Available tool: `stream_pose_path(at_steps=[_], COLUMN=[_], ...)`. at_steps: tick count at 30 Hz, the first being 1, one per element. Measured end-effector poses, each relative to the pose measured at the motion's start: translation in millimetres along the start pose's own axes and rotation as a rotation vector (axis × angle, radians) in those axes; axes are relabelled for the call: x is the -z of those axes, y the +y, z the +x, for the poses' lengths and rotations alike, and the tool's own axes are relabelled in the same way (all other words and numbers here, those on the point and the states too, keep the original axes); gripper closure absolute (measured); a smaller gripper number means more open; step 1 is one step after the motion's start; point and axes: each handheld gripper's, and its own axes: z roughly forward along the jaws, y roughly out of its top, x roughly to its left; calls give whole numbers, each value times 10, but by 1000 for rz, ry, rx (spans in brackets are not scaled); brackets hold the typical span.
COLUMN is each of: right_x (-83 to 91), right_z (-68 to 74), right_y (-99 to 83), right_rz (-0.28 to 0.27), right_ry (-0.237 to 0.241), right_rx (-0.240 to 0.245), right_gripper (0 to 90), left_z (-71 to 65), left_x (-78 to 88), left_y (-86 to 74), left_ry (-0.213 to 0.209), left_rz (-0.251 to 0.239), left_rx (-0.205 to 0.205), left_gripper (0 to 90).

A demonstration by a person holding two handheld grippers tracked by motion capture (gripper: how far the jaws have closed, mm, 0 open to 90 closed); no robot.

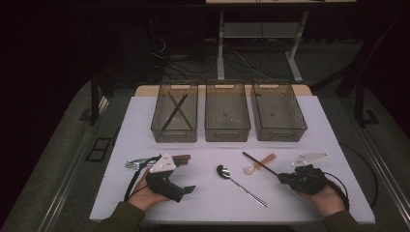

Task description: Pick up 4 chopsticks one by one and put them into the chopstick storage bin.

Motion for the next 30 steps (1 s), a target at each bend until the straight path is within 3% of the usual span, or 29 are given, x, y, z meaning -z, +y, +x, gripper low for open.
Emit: stream_pose_path(at_steps=[16, 30], right_x=[82, 76], right_z=[7, 39], right_y=[65, 241], right_rz=[-70, -134], right_ry=[55, 121], right_rx=[7, -9], right_gripper=[841, 841], left_z=[-4, -12], left_x=[-9, -21], left_y=[-2, -4], left_ry=[-1, 2], left_rz=[-2, -6], left_rx=[2, 11], left_gripper=[0, 0])
